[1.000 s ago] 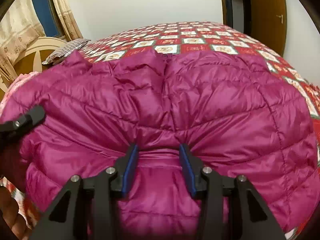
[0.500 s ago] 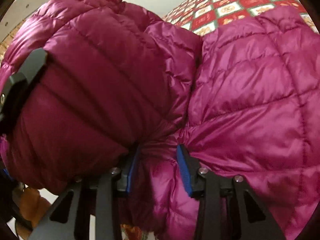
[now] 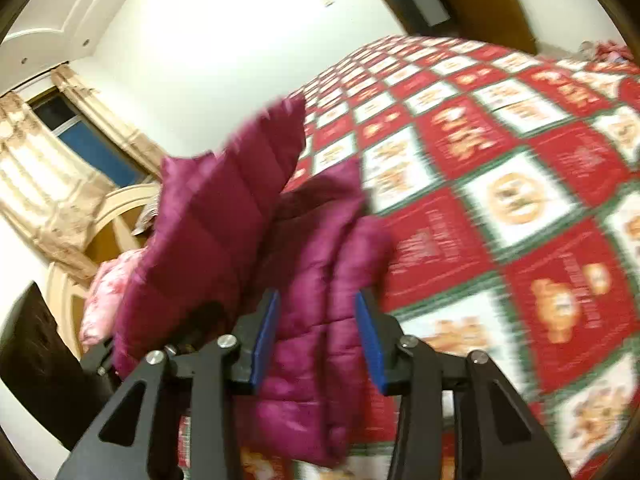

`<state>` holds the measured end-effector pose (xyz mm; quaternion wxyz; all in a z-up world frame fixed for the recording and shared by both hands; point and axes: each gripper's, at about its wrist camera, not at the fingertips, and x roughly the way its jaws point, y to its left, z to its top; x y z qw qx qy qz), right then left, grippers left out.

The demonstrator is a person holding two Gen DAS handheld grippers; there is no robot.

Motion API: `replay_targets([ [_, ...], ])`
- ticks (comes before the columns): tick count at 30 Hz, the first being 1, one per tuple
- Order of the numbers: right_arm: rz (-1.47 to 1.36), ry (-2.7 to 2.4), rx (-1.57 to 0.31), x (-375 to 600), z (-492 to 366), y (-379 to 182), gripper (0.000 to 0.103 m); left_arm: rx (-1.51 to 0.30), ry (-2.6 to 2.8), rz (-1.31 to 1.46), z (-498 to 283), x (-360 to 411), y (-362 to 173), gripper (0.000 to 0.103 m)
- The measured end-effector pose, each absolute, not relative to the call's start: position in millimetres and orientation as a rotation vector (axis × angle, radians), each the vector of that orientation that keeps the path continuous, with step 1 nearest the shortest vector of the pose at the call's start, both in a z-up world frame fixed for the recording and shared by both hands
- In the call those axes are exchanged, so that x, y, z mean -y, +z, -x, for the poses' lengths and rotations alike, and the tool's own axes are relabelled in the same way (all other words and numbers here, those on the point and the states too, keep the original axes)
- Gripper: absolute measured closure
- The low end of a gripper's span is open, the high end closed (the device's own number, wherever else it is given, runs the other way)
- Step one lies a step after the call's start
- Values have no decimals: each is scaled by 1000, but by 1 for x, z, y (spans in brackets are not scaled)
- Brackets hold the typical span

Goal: Fold large clothes

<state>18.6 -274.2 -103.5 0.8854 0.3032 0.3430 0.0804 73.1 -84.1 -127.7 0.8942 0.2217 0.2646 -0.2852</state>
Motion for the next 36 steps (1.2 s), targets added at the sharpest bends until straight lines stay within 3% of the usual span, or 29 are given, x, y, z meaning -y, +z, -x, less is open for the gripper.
replay_targets([
  [2,-623,162,-695,279,-17,-95,42,-557,-603,-485,-69,91,-139,88],
  [8,-456,282,-664,257,-47,-61,41,-559,-651,-490,-68,93,-153,88],
  [11,-391,339,-692,241,-69,-69,41,-554,-674,-497,-68,88,-153,88],
  [12,-369,367,-724,236,-78,-76,43,-551,-687,-499,-67,86,-152,86],
  [15,-350,354,-869,230,-94,-108,79,-555,-701,-538,-60,83,-146,78],
  [16,-368,348,-905,231,-98,-120,82,-558,-702,-563,-57,82,-145,77],
  [21,-477,355,-940,244,-97,-142,86,-503,-705,-699,-23,67,-134,66],
  [26,-476,369,-949,244,-97,-147,86,-497,-769,-730,1,45,-120,65],
  [30,-475,363,-945,247,-98,-150,86,-495,-848,-646,6,19,-96,56],
  [36,-519,381,-913,255,-93,-151,86,-515,-956,-279,-30,-30,-41,54],
])
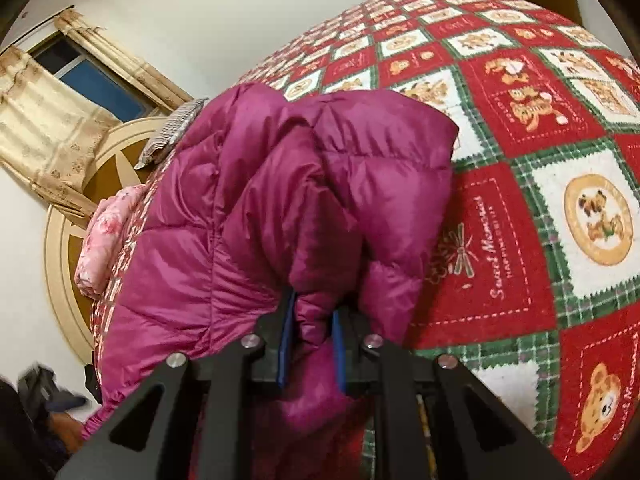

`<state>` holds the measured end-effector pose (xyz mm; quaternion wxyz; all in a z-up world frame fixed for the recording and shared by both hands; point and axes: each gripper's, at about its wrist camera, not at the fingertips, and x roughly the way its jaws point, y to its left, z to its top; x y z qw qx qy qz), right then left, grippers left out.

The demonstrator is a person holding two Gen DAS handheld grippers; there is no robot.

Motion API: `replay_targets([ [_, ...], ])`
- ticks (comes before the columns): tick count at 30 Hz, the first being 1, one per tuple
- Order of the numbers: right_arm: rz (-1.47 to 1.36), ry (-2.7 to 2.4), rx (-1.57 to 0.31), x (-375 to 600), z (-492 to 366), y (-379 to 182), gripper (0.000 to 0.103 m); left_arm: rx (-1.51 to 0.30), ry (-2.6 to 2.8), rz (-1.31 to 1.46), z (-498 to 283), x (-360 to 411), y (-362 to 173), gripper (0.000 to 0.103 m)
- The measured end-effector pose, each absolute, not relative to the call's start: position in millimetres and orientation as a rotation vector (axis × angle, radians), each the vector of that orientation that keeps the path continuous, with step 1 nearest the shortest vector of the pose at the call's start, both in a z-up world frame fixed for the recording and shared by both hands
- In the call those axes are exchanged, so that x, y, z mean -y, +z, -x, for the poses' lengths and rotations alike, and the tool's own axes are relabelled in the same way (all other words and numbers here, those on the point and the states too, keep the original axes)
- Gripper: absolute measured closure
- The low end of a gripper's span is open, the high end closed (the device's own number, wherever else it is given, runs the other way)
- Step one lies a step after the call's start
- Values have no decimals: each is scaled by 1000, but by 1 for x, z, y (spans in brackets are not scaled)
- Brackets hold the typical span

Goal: Fold large clothes

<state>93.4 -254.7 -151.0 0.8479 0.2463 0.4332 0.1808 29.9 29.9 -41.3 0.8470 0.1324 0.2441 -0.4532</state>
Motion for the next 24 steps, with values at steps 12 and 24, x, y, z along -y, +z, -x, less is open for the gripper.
replay_targets([
  [12,-355,177,-717,247,-62,-35,72,-750,-427,4,-192,-16,-99,27],
  [24,-397,-48,-744,209,-145,-77,61,-746,-379,92,-180,-22,-95,27],
])
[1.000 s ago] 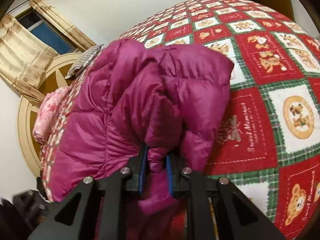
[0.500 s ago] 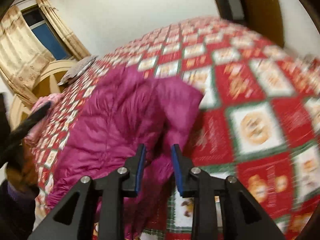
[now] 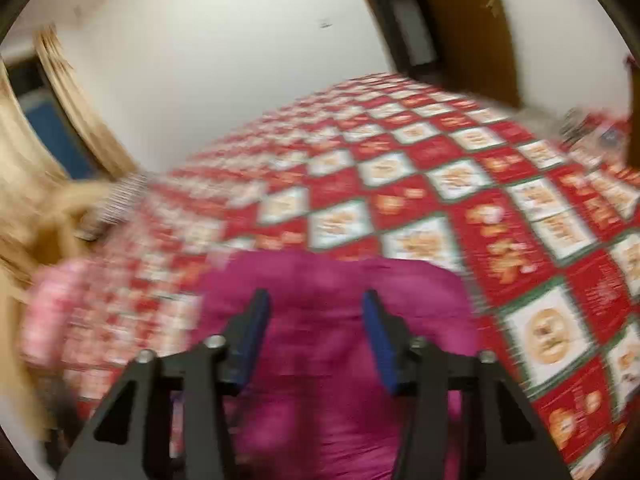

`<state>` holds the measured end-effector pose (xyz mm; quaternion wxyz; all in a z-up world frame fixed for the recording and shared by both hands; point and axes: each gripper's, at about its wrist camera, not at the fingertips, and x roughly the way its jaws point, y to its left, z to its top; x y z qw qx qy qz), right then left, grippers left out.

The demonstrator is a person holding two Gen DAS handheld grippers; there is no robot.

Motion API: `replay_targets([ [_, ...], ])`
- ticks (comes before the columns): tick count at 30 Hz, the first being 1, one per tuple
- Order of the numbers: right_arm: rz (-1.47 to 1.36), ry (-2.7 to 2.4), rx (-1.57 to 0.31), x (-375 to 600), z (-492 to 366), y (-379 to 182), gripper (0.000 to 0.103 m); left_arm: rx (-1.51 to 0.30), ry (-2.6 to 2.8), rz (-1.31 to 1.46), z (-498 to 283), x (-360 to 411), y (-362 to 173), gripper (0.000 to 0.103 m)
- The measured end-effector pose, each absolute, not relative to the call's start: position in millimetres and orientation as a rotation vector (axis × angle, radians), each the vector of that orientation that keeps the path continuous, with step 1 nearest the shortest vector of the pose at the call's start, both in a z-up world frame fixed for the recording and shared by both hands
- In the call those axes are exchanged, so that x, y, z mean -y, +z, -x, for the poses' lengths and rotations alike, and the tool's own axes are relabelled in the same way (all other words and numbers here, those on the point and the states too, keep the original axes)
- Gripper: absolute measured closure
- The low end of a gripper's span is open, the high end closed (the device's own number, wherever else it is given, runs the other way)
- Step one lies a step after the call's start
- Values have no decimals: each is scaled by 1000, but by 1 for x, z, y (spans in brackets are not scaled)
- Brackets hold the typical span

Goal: Fold large clothes

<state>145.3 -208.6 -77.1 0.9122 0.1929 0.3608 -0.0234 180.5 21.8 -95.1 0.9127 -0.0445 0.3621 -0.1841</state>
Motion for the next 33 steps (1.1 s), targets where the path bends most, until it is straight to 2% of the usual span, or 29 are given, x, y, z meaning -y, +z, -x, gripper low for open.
replay_targets([
  [5,-338,-87,-777,218,-151,-125,63,-775,-317,-8,-221,1,-91,27],
  [11,-265,-100,-777,216,-147,-132,63,-809,-279,-137,-238,35,-115,27],
  [19,-366,-30,-815,232,-156,-148,61,-837,-244,-145,-249,43,-137,23],
  [33,-332,-43,-824,228,-166,-153,61,-859,-194,-139,-262,48,-154,16],
])
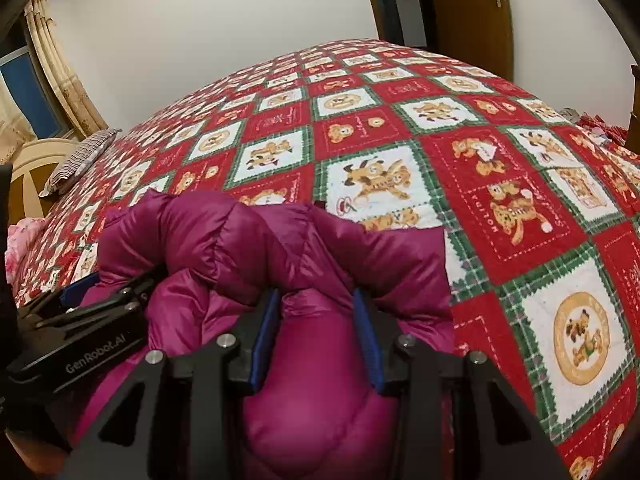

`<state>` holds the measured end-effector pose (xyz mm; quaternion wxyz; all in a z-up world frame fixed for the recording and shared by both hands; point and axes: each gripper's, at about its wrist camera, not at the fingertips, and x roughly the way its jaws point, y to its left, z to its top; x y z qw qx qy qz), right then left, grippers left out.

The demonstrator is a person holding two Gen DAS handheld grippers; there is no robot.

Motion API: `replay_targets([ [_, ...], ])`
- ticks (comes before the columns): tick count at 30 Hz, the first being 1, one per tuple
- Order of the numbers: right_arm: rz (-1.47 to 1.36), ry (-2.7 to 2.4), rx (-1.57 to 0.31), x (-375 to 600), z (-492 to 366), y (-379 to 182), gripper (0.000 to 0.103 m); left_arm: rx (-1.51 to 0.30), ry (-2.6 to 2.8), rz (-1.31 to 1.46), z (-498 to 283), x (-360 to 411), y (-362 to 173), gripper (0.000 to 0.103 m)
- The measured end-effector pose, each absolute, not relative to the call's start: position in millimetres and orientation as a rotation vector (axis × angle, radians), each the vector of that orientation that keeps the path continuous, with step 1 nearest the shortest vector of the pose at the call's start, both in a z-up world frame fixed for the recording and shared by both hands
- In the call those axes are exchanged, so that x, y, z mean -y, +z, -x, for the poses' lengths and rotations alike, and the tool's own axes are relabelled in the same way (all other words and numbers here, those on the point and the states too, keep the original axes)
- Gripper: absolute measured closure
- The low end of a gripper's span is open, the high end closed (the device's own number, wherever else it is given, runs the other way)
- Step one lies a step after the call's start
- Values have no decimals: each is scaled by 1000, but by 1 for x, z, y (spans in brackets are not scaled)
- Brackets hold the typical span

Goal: Fold large clothes

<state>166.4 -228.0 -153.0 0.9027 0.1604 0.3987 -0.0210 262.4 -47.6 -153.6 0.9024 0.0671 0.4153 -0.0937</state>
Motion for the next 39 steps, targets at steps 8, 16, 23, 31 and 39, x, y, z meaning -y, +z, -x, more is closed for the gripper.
replay_targets([
  [8,-308,-49,-835,227,-167,-150,61,-849,-162,-180,-250,46,-145,16],
  [16,-228,-41,-786,227,-125,-110,50,-797,-250,-157,-194,-6,-98,17],
  [23,-256,-6,-789,215,-85,-122,44,-878,-245,-76,-183,-20,-122,17],
  [31,-329,34,-776,233,-65,-101,39,-843,-308,-6,-170,-48,-95,17],
  [39,-373,117,-731,240,-68,-92,0,-884,-315,-2,-196,-43,-102,17],
])
